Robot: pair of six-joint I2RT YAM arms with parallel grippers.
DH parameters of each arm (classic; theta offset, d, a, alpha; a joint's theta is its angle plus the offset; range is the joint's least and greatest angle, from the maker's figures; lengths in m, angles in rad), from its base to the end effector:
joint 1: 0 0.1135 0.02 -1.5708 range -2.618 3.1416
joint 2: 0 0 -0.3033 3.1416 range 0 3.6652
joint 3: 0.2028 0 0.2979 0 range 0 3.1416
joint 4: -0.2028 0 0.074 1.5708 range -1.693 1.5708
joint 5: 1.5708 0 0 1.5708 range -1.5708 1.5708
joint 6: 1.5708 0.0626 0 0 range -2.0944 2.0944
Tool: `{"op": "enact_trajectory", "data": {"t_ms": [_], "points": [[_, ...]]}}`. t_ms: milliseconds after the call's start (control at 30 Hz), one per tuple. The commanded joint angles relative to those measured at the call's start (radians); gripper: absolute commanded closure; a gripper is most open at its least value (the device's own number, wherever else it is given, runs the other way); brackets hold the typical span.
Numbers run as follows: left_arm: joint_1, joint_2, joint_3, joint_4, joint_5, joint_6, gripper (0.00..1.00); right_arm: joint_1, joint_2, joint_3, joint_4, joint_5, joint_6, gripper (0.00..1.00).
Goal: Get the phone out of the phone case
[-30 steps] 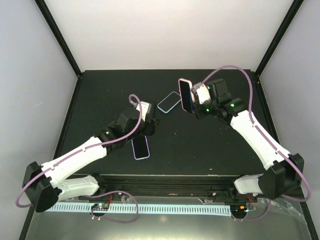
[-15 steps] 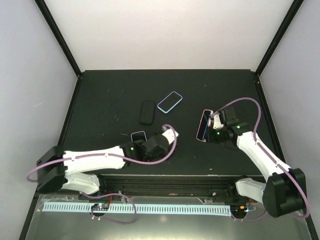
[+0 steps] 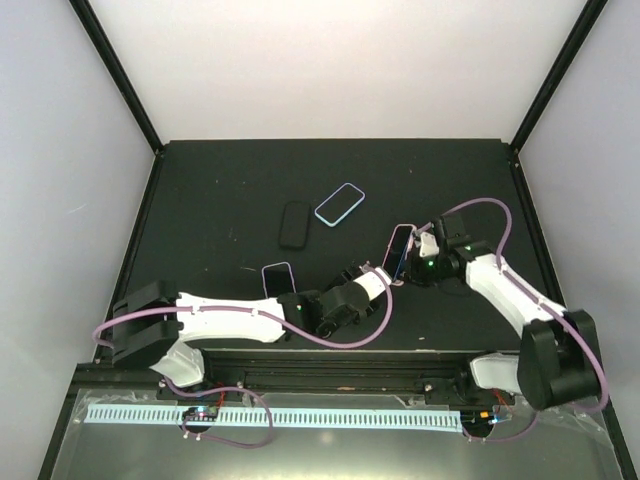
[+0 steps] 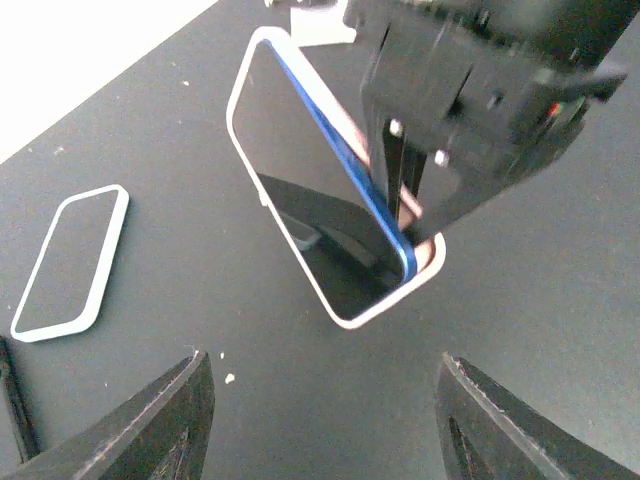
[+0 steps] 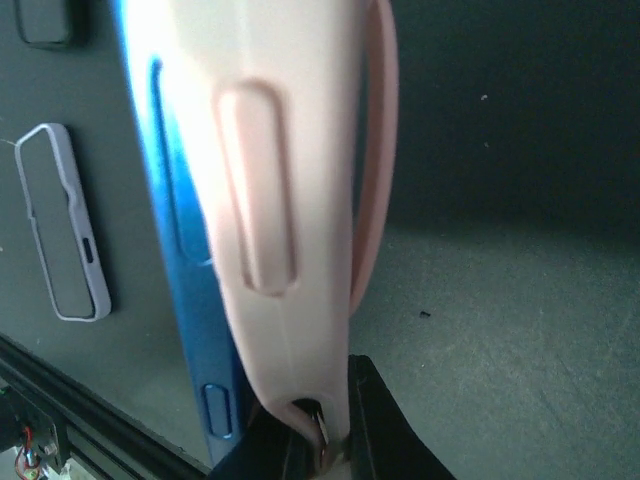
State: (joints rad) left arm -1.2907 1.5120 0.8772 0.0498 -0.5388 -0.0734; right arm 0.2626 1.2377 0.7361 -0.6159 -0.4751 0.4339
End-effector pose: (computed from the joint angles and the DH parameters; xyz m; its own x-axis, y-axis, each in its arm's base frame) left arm 0.1357 -0.3555 0.2210 -0.2041 0.4817 -0.8522 0.6935 0.6856 0.2214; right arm 0.2459 0.0957 0.1959 -0.9661 0.1274 -0.2245 -0.0200 0.8301 0.5572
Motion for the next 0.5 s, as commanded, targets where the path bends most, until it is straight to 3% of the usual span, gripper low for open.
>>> {"op": "enact_trajectory", "data": {"t_ms": [0, 300, 467], "points": [[0.006, 0.059, 0.057, 0.088, -0.05, 0.041, 0.38, -0.013, 0.104, 0.09, -0.004, -0.054, -0.002, 0.99], [0.036, 0.19, 0.103, 0.139, -0.048, 0.065, 0.46, -0.037, 0.282, 0.132, -0.057, -0.085, -0.04, 0.99], [0.07, 0.253, 0.118, 0.188, -0.047, 0.071, 0.38, -0.038, 0.285, 0.114, -0.038, -0.095, -0.037, 0.99]]}}
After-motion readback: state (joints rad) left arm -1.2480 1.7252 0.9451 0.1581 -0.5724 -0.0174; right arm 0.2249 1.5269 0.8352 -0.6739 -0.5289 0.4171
